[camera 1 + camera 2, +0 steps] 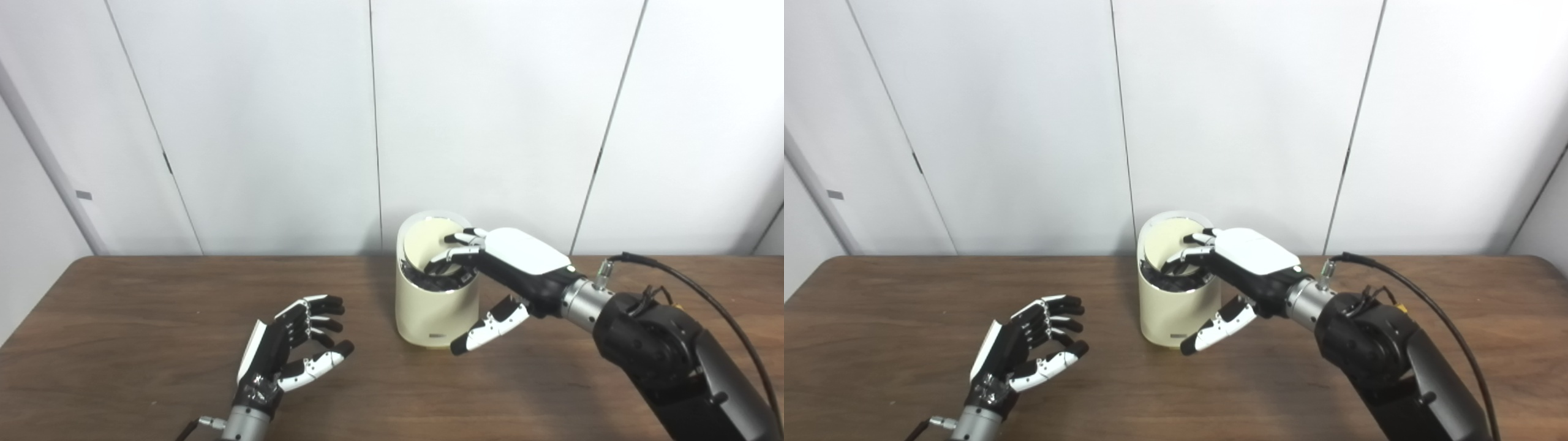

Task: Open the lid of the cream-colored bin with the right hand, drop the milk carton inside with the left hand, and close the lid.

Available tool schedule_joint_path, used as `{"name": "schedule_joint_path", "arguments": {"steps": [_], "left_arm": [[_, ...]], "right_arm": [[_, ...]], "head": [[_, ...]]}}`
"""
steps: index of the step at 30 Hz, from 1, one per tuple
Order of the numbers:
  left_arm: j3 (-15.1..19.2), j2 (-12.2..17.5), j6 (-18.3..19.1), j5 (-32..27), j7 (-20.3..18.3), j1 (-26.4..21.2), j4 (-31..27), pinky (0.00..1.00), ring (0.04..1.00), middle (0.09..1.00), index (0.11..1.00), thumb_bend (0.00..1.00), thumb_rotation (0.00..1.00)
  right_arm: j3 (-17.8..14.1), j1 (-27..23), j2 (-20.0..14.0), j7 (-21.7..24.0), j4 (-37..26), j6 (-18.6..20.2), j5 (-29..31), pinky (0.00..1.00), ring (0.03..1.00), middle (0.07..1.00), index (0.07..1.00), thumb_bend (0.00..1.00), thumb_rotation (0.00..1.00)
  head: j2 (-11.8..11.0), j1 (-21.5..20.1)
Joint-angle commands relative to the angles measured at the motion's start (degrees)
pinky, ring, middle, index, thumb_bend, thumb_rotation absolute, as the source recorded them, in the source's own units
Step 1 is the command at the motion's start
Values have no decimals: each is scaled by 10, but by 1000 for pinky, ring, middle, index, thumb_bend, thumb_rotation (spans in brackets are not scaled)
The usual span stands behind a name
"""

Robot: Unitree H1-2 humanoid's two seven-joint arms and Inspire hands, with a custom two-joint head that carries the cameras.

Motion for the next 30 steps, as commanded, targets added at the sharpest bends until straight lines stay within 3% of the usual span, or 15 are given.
{"name": "schedule_joint_path", "arguments": {"steps": [1,12,18,30], "left_arm": [[1,-4,-8,-5,4,-1,-12,498,614,699,722,674,187],[3,-3,-5,-7,1,2,-18,498,616,700,723,663,178],[3,-3,4,-6,1,4,-26,501,621,701,722,674,195],[3,-2,9,-9,-3,10,-33,502,623,703,719,665,177]], "right_arm": [[7,-20,-12,4,-3,-21,-17,999,958,775,805,743,505],[35,-27,-21,84,-13,13,-66,1000,1000,825,831,786,585],[36,-25,-22,105,-18,30,-73,997,1000,818,831,798,589],[62,-31,-23,190,-20,104,-101,1000,1000,901,907,791,669]], "head": [[1,0],[3,0],[3,-1],[6,1]]}}
